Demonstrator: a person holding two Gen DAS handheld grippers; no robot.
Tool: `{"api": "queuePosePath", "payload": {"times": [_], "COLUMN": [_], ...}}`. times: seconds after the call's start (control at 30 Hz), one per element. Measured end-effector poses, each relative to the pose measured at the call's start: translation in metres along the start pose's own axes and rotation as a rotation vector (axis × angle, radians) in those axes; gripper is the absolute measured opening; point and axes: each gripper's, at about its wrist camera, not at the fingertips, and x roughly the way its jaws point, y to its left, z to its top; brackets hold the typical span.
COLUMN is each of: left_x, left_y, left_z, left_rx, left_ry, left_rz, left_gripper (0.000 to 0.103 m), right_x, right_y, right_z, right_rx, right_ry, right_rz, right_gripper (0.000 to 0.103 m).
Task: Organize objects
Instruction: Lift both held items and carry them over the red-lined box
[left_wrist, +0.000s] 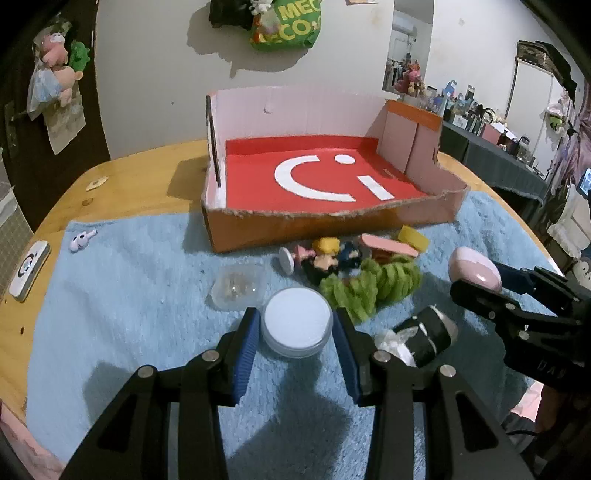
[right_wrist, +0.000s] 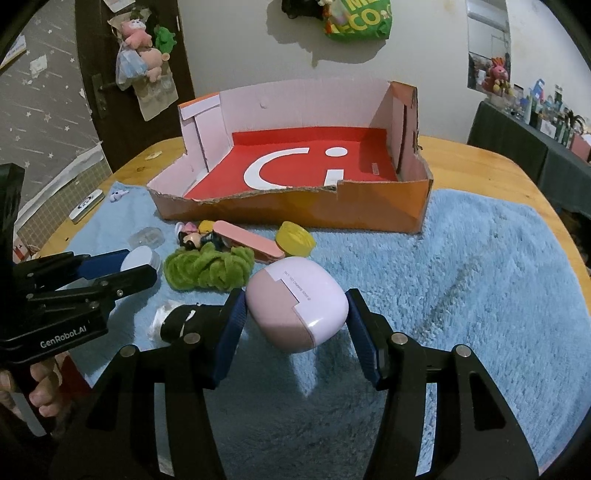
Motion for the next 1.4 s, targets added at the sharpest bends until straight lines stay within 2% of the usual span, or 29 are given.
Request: {"api": "queuePosePath", "payload": {"times": [0.47,0.87,1.4], "left_x": [0.0,-0.005,0.01], "left_y": [0.0,-0.006,-0.007], "left_z": [0.025,0.052,0.099], "left_rx": [0.002,0.04,0.038], "left_ry": [-0.024,-0.072,-0.09], "left_rz": [-0.025,-0.005,-0.002], "left_gripper": [0.041,0.041,0.041], "right_x": [0.0,-0.001,0.011], "right_y": [-0.002,-0.007,-0.012], "right_z": [0.024,0.054,0.086], "right_rx": [-0.007,-0.021,-0.033], "right_ry": [-0.025,-0.069,-0.069], "right_rz": [0.008,0.004,0.007], "right_gripper": [0.053,0.053,0.053]}}
